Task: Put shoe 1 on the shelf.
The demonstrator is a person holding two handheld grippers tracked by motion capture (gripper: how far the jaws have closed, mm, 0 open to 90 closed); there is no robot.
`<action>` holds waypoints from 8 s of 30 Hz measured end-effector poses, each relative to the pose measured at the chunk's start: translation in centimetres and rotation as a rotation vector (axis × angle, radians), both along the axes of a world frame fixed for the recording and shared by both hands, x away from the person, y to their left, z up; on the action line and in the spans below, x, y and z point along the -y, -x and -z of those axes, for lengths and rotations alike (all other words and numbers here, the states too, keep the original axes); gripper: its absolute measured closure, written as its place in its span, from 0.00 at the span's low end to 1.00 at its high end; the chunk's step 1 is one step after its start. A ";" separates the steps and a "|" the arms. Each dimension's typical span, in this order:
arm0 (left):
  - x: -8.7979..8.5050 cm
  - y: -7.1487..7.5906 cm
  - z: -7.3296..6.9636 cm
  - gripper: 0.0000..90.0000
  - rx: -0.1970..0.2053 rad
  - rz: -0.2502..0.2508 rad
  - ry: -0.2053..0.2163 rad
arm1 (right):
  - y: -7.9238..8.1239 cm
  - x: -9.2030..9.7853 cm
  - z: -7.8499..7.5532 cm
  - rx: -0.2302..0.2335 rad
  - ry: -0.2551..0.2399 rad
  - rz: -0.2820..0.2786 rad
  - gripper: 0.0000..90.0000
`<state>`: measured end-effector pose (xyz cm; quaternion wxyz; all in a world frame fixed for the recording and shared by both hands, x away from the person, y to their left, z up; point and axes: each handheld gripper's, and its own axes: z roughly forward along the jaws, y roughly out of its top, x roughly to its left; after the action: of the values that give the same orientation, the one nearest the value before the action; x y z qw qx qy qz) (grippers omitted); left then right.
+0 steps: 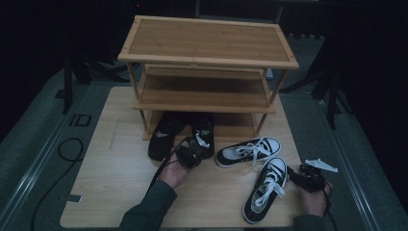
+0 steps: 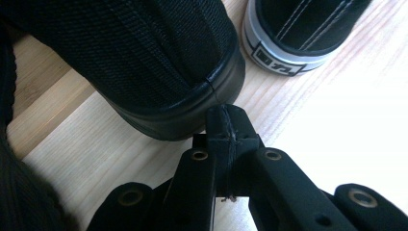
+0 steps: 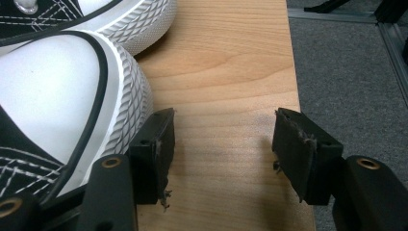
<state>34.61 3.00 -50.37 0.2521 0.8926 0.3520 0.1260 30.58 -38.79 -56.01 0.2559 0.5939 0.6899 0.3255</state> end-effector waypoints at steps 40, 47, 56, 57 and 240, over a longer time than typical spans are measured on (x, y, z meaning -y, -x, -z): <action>0.4 -4.4 0.5 1.00 0.010 -0.184 -0.013 | 0.0 0.0 0.0 0.000 -0.001 -0.002 0.45; -0.3 -4.2 0.5 1.00 -0.010 -0.169 0.008 | 0.0 0.0 0.0 0.000 0.000 -0.002 0.45; -1.1 -3.3 0.2 0.99 -0.021 -0.148 0.028 | 0.0 0.0 0.0 -0.001 0.000 -0.002 0.45; -1.4 -3.1 0.2 0.99 -0.023 -0.142 0.030 | 0.0 0.0 0.0 -0.001 0.000 -0.002 0.45; -5.0 -2.9 -0.5 0.74 -0.085 -0.085 0.033 | 0.0 0.0 0.0 0.000 0.002 -0.001 0.45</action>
<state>37.51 7.98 -49.91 0.2463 0.8771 0.4019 0.0928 30.58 -38.78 -56.01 0.2560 0.5934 0.6905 0.3250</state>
